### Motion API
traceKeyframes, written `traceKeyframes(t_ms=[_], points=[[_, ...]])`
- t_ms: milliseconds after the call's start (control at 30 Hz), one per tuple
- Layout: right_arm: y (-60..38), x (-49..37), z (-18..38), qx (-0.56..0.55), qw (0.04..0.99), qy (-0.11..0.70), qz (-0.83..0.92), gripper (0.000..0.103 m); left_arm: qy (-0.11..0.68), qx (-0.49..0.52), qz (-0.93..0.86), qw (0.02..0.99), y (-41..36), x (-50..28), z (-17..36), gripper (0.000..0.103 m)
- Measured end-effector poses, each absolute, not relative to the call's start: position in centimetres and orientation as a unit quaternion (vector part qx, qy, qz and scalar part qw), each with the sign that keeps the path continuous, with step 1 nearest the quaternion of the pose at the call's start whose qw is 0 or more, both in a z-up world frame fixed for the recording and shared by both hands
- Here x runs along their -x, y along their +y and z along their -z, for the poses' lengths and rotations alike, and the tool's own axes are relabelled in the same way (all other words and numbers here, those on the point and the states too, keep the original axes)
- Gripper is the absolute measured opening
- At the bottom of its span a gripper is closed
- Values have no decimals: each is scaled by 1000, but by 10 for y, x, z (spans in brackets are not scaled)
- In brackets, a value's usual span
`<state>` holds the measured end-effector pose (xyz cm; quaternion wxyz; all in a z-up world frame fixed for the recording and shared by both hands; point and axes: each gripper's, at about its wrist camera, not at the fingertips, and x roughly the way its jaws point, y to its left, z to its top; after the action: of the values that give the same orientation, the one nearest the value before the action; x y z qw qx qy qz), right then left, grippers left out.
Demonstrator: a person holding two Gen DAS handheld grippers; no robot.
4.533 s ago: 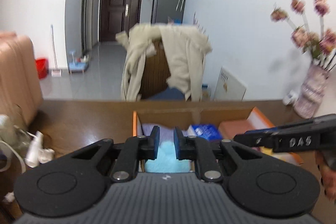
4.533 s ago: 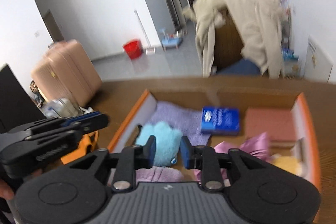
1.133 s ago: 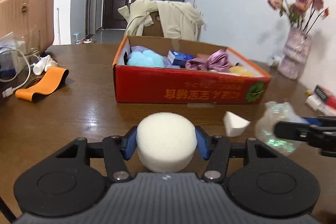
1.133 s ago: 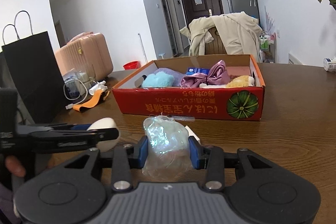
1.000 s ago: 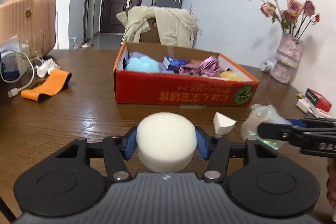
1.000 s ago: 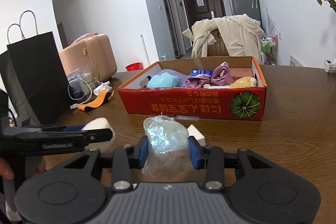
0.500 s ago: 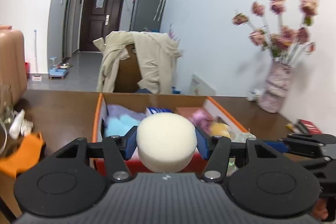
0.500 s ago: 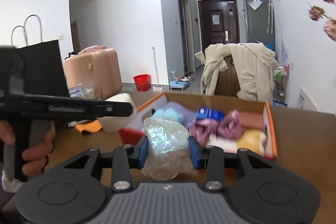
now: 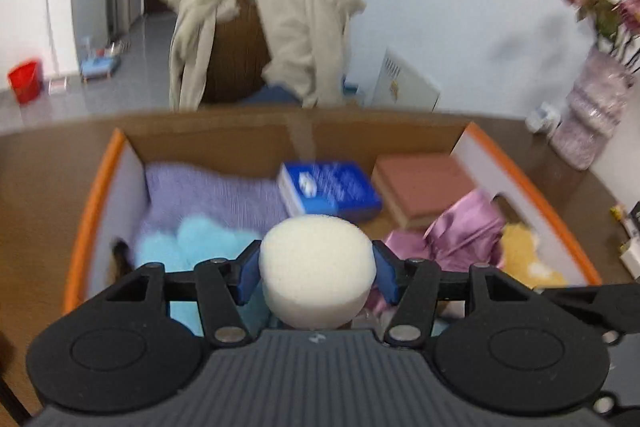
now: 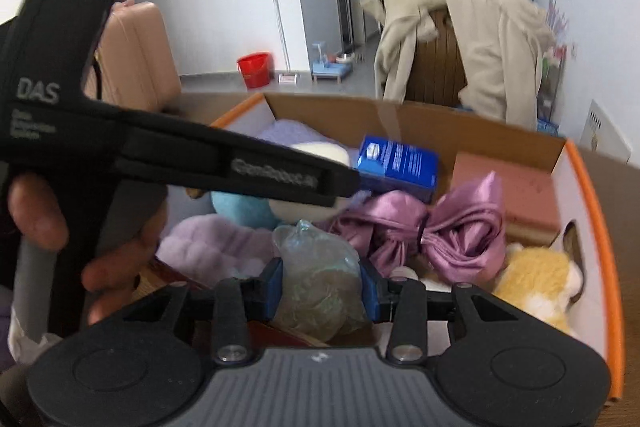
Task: Organize soft objects
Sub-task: 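Carry the sponge and clear bag into the red box and open both grippers, then withdraw both grippers from the box back toward the table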
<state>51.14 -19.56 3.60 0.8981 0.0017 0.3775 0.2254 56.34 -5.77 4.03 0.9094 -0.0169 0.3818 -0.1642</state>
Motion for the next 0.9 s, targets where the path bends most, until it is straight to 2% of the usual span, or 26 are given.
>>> traceKeyframes(t_ms=[67,133,167,333,667,900], points=[[-198,-516,-37,-5,896,387,-215,46,386,21,166,907,-58,-563,-38,62],[-200,-517,-37,-2,897,390,-209,52,379,34,173,908,-54,-559,-43,84],[-201,-514,-40,-2,897,387,-212,53,377,34,174,909,-52,-558,-44,85],[-208,-494,-60,-6,907,358,-223,65,370,43,163,914,-38,-544,-58,85],[-245,-415,-137,-18,947,252,-197,65,274,44,143,950,9,-444,-131,86],[-261,-335,-132,-45,950,233,-205,66,241,44,125,962,33,-333,-128,93]])
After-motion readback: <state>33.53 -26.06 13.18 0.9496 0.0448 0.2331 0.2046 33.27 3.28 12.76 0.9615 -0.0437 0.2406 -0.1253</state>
